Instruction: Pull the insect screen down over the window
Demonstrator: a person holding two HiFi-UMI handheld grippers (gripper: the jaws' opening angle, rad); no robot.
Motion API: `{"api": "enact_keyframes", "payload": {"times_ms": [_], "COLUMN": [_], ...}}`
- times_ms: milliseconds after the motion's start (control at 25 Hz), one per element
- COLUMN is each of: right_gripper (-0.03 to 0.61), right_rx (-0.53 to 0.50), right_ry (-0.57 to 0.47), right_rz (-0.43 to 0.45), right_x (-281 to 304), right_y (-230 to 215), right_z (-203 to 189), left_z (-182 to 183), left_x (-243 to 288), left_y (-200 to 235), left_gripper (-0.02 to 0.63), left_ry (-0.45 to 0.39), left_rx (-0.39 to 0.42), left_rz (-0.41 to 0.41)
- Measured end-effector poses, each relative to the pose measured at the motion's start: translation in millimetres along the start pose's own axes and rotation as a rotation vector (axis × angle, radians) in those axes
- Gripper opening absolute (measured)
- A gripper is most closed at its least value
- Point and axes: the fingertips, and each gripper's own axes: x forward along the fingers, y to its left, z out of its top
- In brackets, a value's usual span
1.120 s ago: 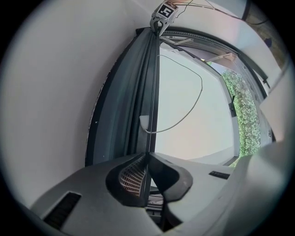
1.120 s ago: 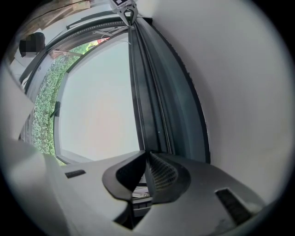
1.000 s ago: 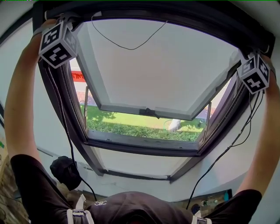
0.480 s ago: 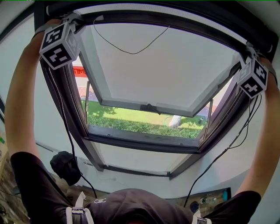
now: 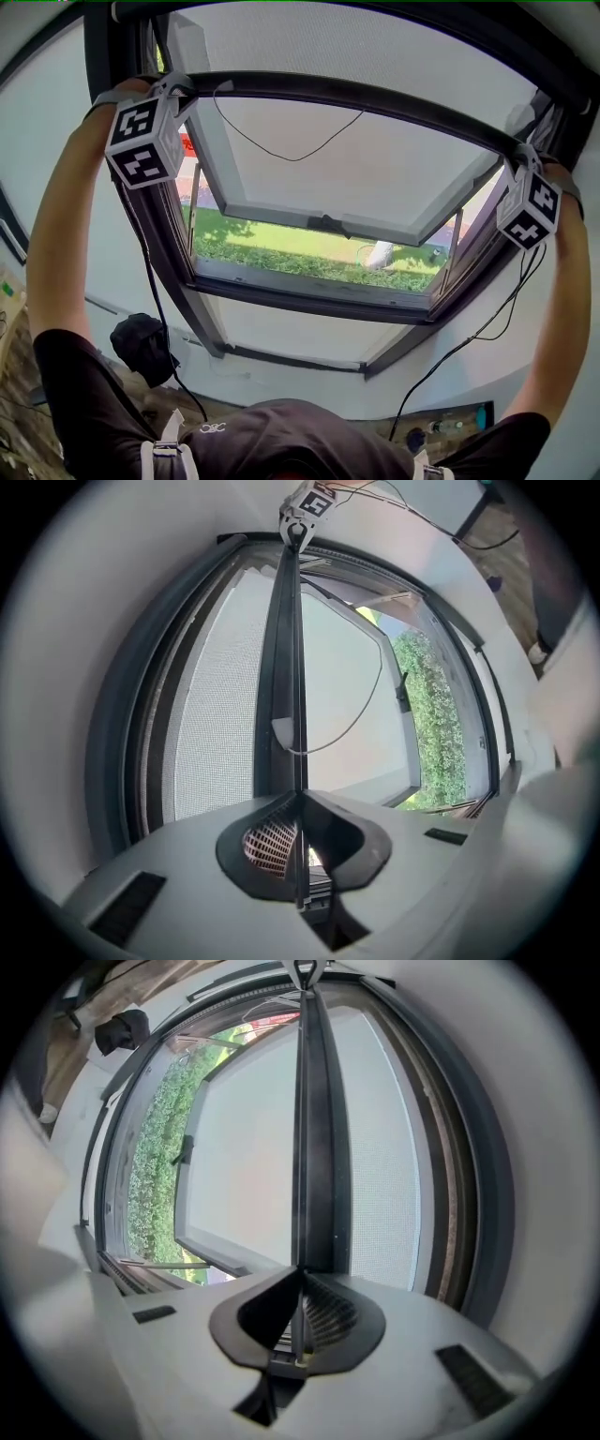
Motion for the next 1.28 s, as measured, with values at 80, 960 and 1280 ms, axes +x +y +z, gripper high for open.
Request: {"api": "enact_keyframes", "payload": {"times_ms": [80, 960, 1280], "right_gripper": [0.026, 0.025, 0.023], "right_rx": [0.004, -0.047, -0.018], "right_ry": [-0.001, -0.019, -0.016], "right_rz": [-0.011, 0.194, 0.180], "right_x": [-2, 13, 17], "right_y": [8, 177, 231], "right_z": [-2, 7, 9], "left_z": [0, 1, -1], "left_x": [-3, 20, 25], "left_y": [-9, -178, -233], "left_gripper": [0.032, 0.029, 0.029], "left_ry": [-0.003, -0.023, -0.022], "left_rx": [0.006, 0.003, -0.021], "left_rz": [0.019, -0.215, -0.285]}}
